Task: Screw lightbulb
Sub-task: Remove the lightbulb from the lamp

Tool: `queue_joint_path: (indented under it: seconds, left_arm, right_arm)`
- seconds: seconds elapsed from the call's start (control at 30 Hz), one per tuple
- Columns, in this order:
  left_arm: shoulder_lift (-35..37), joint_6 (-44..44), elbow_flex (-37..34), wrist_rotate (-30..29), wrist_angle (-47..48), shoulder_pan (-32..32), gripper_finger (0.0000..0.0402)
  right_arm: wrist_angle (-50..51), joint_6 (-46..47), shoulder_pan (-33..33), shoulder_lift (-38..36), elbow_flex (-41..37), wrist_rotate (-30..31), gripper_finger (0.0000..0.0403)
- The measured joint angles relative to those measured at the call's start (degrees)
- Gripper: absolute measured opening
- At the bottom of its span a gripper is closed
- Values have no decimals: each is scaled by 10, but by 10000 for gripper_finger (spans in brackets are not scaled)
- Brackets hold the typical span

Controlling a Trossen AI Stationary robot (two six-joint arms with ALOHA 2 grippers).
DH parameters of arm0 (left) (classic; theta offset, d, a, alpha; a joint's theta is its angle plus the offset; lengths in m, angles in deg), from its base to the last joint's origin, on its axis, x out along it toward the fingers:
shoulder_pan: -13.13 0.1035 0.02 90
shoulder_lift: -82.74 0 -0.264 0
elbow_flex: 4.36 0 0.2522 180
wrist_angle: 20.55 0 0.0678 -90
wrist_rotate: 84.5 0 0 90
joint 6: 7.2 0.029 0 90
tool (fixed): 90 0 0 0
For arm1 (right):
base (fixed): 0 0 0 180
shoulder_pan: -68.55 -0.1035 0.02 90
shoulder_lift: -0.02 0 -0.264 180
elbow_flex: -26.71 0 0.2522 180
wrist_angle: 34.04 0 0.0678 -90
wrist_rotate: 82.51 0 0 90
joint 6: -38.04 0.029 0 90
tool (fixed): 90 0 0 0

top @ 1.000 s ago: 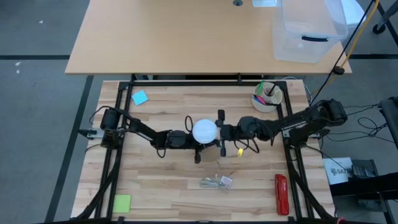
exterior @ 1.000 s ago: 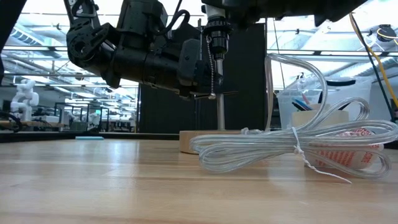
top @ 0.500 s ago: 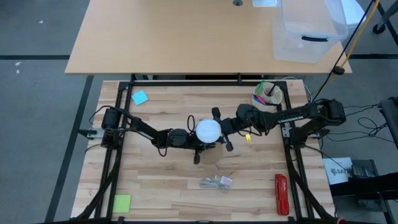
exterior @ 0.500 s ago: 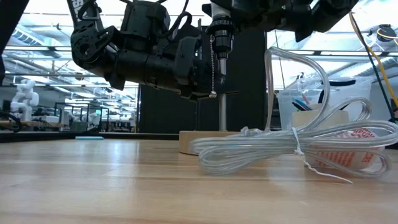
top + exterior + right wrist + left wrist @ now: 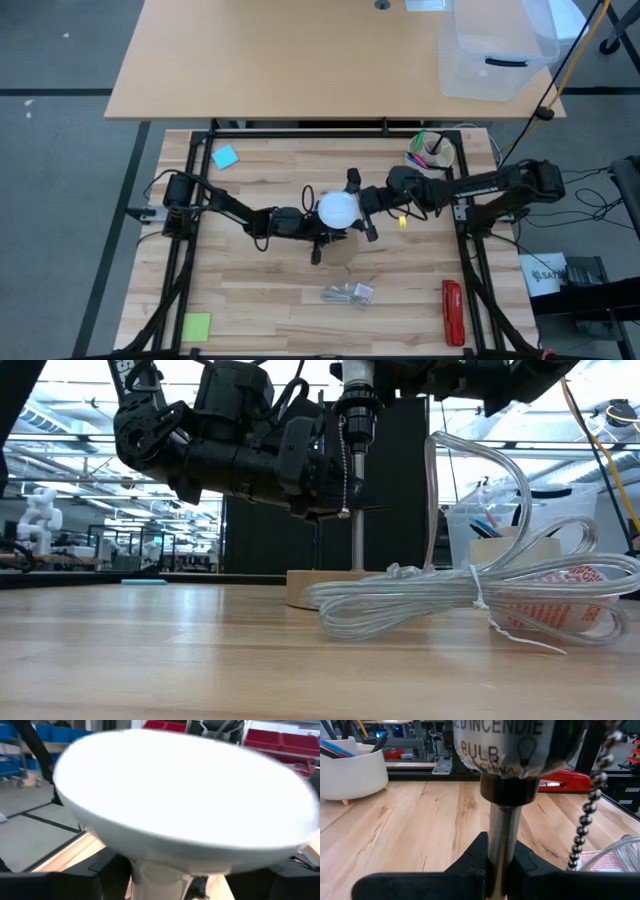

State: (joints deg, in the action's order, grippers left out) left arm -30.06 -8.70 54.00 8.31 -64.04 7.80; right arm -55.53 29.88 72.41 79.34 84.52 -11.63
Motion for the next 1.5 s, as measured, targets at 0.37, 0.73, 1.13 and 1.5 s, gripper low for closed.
queue_joint_path:
  seconds: [0.37, 0.73, 1.13, 1.5]
  left_arm:
    - [0, 5, 0, 1, -3, -2, 28]
    - [0, 5, -1, 1, -2, -2, 28]
    - [0, -1, -1, -3, -2, -2, 28]
    - [0, -1, -1, -15, -6, -1, 28]
  right_arm:
    - [145, -4, -40, -112, -2, 56, 288]
    - [194, 12, -93, -140, 1, 151, 288]
    - [249, 80, -230, -139, 3, 410, 288]
    - [225, 135, -362, -55, 2, 722, 273]
